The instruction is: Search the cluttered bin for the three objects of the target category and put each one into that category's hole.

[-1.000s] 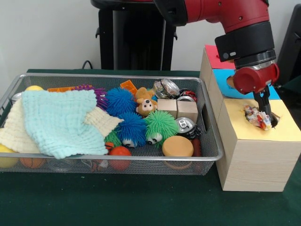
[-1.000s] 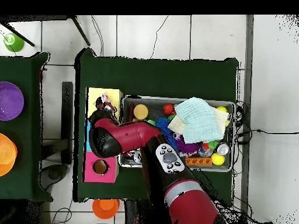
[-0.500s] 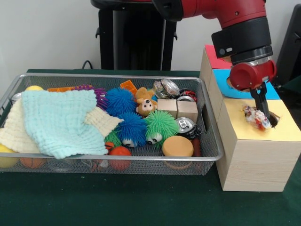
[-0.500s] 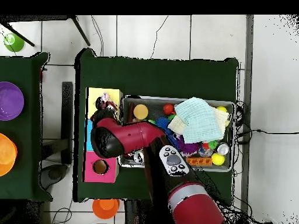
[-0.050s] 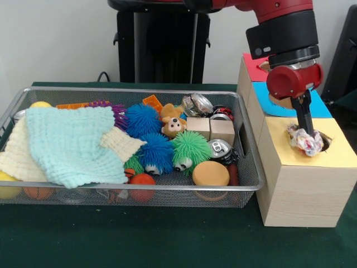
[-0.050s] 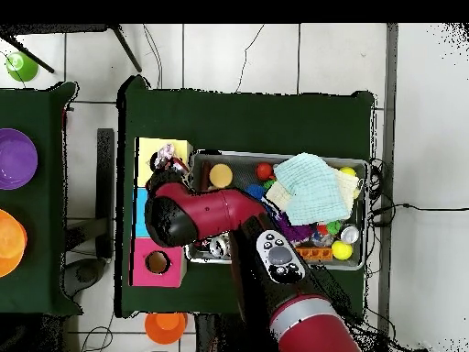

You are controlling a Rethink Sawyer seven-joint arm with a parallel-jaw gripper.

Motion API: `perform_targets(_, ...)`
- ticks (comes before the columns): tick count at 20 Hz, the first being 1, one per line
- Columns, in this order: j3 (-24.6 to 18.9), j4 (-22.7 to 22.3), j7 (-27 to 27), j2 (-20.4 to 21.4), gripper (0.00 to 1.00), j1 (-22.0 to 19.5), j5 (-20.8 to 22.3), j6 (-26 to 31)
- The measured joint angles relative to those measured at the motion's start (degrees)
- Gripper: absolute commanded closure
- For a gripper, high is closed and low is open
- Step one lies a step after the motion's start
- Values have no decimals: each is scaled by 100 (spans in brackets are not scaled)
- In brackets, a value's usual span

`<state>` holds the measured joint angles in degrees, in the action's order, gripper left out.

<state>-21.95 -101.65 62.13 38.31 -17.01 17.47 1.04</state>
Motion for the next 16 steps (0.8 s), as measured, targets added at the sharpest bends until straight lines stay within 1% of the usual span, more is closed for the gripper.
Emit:
perform_targets(7, -35, -17, 0, 150, 100, -22, 0, 363)
perform_targets(12, -159, -53, 0, 173, 100, -75, 0, 567)
perform_targets(16, -187, -103, 0, 183, 100, -82, 0, 610)
